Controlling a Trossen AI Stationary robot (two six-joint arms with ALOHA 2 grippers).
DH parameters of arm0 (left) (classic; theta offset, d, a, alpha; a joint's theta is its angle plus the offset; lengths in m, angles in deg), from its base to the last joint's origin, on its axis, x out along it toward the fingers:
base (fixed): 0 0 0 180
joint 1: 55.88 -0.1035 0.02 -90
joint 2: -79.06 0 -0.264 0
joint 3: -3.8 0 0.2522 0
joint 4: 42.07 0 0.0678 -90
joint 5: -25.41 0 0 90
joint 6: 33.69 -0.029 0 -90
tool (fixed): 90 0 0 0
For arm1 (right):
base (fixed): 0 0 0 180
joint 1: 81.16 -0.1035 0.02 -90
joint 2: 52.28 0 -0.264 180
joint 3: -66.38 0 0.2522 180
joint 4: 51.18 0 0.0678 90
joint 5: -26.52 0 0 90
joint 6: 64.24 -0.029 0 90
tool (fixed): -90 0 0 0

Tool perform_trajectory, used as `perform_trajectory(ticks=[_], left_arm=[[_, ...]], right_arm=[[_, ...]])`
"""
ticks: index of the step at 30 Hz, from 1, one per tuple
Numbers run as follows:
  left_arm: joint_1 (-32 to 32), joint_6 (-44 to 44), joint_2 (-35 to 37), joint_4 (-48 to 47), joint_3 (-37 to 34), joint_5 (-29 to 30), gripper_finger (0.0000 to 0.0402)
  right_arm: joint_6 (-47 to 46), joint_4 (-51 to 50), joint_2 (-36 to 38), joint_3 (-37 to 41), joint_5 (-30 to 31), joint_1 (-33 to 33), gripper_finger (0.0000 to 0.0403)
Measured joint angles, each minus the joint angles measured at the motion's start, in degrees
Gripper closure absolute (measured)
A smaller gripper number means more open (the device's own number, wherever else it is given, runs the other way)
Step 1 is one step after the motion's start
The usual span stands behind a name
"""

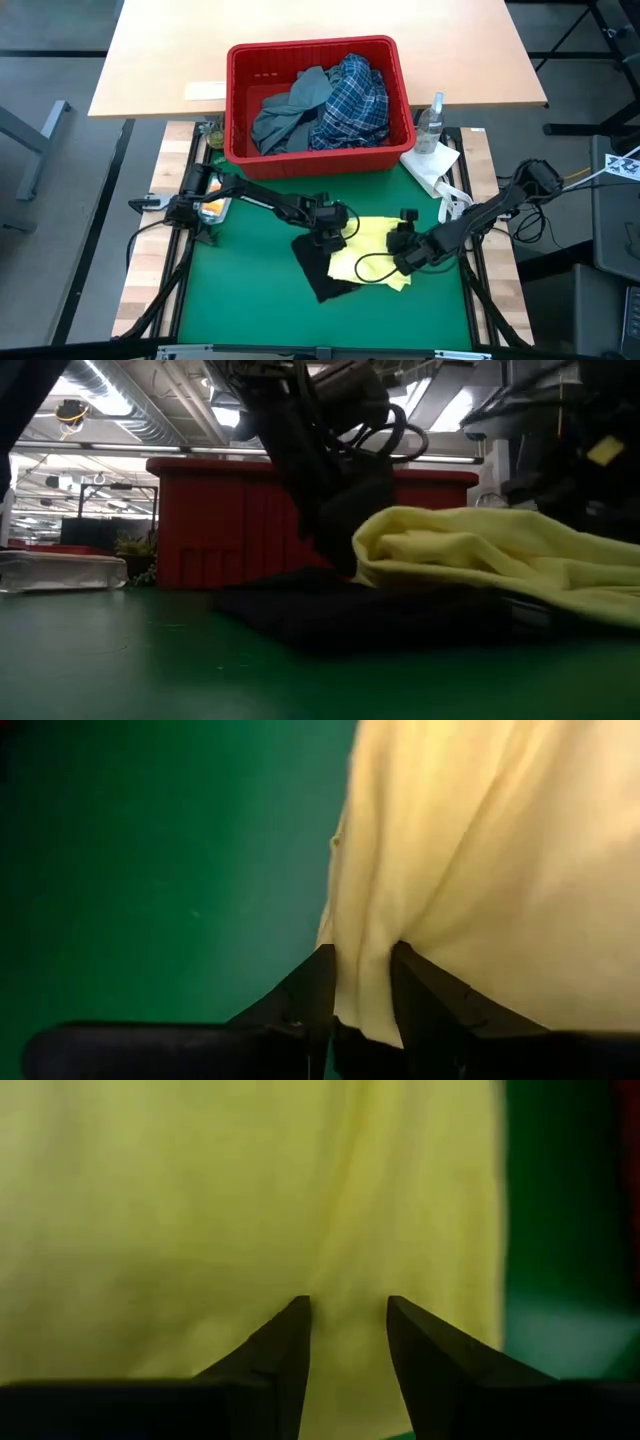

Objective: Fold Laundry from Bin
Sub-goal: Fold the yellow shirt

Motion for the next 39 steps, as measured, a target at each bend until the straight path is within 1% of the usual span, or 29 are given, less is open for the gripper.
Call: perform_trajectory(ticks=[3,8,17,21,25,28,30,36,39], left_arm=[[-0.80,-0.01,-0.24,0.12,0.02,1.43,0.0308],[-2.28,-1.61,0.45,-0.51,-0.04,4.18,0.0308],[-3.02,-1.61,6.37,-1.70,-0.17,5.04,0.0308],[-2.08,-1.59,9.17,-2.05,-0.17,3.47,0.0308],[-0.35,-1.23,11.37,-1.51,-0.17,0.19,0.0308],[1.57,-1.02,11.50,-0.84,-0.17,-4.06,0.0308],[3.26,-0.95,11.49,-0.86,-0.17,-5.74,0.0308],[8.61,2.04,10.19,0.03,-0.15,-4.64,0.0308],[11.29,2.07,9.01,1.00,-0.15,-0.49,0.0308]], right_arm=[[-0.74,-0.45,-1.74,0.00,-2.81,0.00,0.0267],[-0.75,-0.57,-2.14,-0.01,-3.38,0.02,0.0267],[-0.24,-1.28,1.62,-2.04,-4.04,-0.07,0.0267],[2.85,-0.81,2.31,-4.94,-4.61,-0.09,0.0267],[7.00,0.32,2.34,-8.07,-7.12,-0.88,0.0267],[9.53,3.32,2.34,-8.95,-7.11,-2.68,0.0267],[10.21,5.10,2.36,-8.96,-7.09,-4.14,0.0267],[9.94,6.62,0.09,-8.96,-4.99,-7.94,0.0267],[9.90,6.96,-2.13,-8.96,-4.98,-9.18,0.0267]])
